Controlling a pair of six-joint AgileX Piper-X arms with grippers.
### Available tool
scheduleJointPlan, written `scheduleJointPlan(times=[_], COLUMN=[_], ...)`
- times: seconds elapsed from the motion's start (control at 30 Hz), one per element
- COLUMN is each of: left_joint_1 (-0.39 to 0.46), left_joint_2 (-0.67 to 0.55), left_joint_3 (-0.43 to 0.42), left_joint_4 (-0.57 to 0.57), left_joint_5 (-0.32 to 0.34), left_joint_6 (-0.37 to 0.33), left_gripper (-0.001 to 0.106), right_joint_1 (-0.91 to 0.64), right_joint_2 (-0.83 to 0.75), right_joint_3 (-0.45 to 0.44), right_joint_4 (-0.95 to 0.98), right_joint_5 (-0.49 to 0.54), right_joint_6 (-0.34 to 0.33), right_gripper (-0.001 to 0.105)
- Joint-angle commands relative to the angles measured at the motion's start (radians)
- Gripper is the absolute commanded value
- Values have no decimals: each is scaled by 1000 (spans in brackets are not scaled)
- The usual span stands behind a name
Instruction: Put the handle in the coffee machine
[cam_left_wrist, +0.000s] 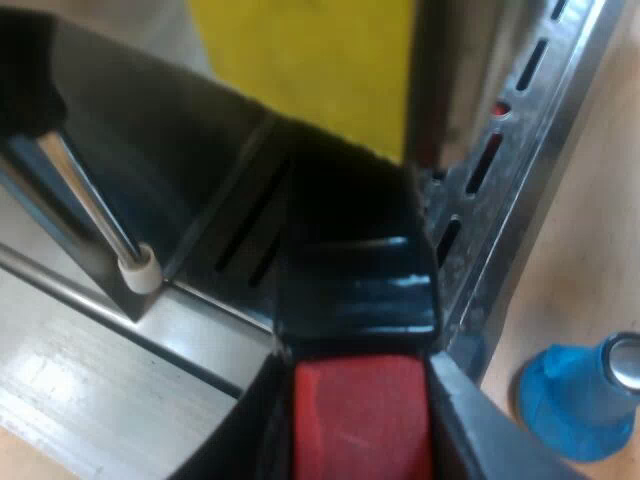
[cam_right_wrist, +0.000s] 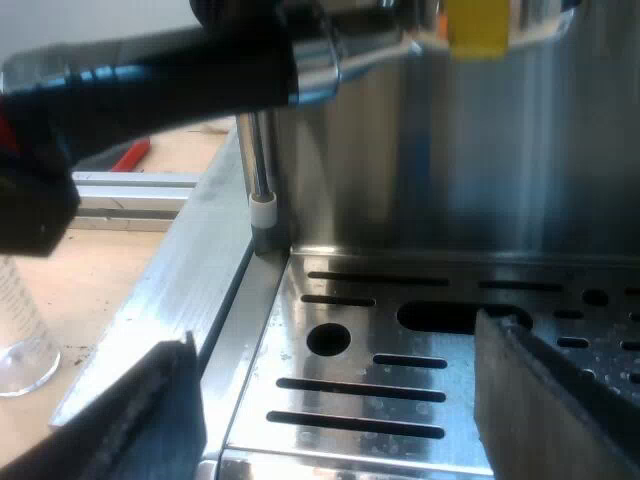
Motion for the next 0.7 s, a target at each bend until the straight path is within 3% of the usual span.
scheduleJointPlan(times=[0.03,0.23,0.37,0.43,0.7], left_joint_1=[-5,-5,-5,1,1], left_joint_2=[-21,-51,-71,-71,-71], left_joint_3=[-29,-34,-46,-54,-54], left_joint_4=[-64,-41,-43,-22,2], left_joint_5=[82,100,78,88,122], left_joint_6=[-55,-55,-60,-60,-53], left_gripper=[0,0,0,0,0], right_joint_1=[-6,-39,-91,-111,-180], right_joint_2=[-5,-5,-5,-1,-2], right_joint_3=[-5,-5,-1,6,120], right_joint_4=[-8,-8,-8,-13,-181], right_joint_5=[6,-3,-123,-124,-205], right_joint_6=[-16,-92,-99,-103,-152], right_gripper=[60,60,60,60,60])
